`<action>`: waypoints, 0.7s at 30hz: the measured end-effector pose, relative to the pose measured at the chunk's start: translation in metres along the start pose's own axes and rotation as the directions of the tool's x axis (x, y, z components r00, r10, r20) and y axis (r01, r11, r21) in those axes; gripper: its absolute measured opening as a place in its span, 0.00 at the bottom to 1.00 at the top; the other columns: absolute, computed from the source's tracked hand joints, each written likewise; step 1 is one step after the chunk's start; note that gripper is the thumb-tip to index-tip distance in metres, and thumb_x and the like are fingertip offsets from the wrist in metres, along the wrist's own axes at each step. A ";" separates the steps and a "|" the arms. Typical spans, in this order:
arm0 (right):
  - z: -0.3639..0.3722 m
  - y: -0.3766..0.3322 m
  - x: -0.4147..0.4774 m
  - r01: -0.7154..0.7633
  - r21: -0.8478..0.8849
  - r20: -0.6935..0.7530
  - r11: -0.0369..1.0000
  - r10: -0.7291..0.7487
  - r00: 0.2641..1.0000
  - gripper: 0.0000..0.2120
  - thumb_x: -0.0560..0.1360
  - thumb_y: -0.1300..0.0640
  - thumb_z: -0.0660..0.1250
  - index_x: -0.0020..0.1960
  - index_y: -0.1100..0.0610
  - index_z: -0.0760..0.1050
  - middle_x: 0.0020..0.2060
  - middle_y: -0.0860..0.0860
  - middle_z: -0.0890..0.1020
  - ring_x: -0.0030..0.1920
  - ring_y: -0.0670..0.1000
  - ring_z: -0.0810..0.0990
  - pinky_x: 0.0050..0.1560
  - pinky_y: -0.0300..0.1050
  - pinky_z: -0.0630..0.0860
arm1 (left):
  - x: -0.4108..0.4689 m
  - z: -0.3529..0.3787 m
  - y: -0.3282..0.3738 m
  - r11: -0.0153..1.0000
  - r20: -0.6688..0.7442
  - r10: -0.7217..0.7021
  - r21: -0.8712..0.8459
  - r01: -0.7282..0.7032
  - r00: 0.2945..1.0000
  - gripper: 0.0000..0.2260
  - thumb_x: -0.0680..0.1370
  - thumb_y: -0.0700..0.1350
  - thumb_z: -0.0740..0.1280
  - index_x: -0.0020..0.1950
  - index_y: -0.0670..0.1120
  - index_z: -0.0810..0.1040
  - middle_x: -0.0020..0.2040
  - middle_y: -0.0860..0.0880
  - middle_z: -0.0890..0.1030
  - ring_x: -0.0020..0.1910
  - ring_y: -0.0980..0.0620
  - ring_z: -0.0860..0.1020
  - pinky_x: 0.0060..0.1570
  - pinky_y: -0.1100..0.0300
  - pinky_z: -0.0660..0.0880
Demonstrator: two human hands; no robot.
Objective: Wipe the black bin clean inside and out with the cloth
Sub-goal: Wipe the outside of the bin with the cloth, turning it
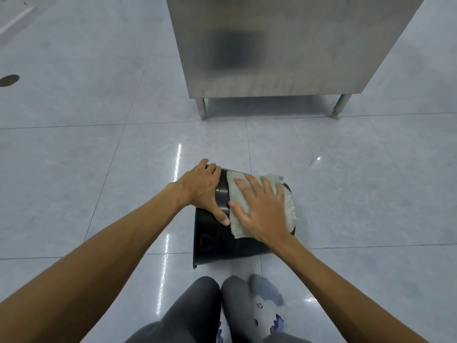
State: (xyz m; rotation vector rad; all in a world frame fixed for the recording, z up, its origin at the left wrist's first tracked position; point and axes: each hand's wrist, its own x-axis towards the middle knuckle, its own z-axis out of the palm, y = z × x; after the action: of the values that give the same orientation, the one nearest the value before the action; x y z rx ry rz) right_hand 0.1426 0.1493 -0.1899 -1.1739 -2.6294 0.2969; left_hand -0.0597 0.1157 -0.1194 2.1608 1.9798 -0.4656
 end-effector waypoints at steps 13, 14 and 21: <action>-0.008 0.022 0.067 -0.211 0.132 0.145 0.968 0.192 0.971 0.29 0.81 0.32 0.49 0.73 0.43 0.73 0.70 0.47 0.79 0.68 0.57 0.76 0.73 0.66 0.61 | -0.053 0.010 0.027 0.982 -0.049 -0.042 0.183 0.050 0.998 0.65 0.62 0.81 0.61 0.80 0.36 0.43 0.81 0.36 0.45 0.80 0.36 0.43 0.76 0.38 0.50; -0.009 0.022 0.077 -0.234 0.137 0.180 0.963 0.208 0.961 0.29 0.81 0.32 0.49 0.73 0.43 0.74 0.70 0.47 0.79 0.68 0.58 0.76 0.73 0.67 0.61 | -0.051 0.011 0.027 0.978 -0.060 -0.066 0.196 0.076 0.996 0.65 0.62 0.81 0.61 0.80 0.36 0.43 0.81 0.35 0.45 0.80 0.35 0.42 0.76 0.37 0.49; -0.008 0.022 0.118 -0.337 0.124 0.304 0.933 0.288 0.908 0.30 0.79 0.34 0.47 0.72 0.42 0.74 0.69 0.53 0.80 0.67 0.61 0.75 0.72 0.71 0.60 | -0.035 0.011 0.006 0.969 -0.125 -0.196 0.124 0.211 0.973 0.69 0.56 0.82 0.63 0.80 0.37 0.46 0.81 0.36 0.42 0.78 0.32 0.39 0.76 0.34 0.46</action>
State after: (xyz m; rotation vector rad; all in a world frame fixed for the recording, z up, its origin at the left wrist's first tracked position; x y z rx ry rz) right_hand 0.0841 0.2524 -0.1722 -1.5955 -2.5620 0.7939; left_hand -0.0571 0.0789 -0.1178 2.1119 2.3092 -0.5364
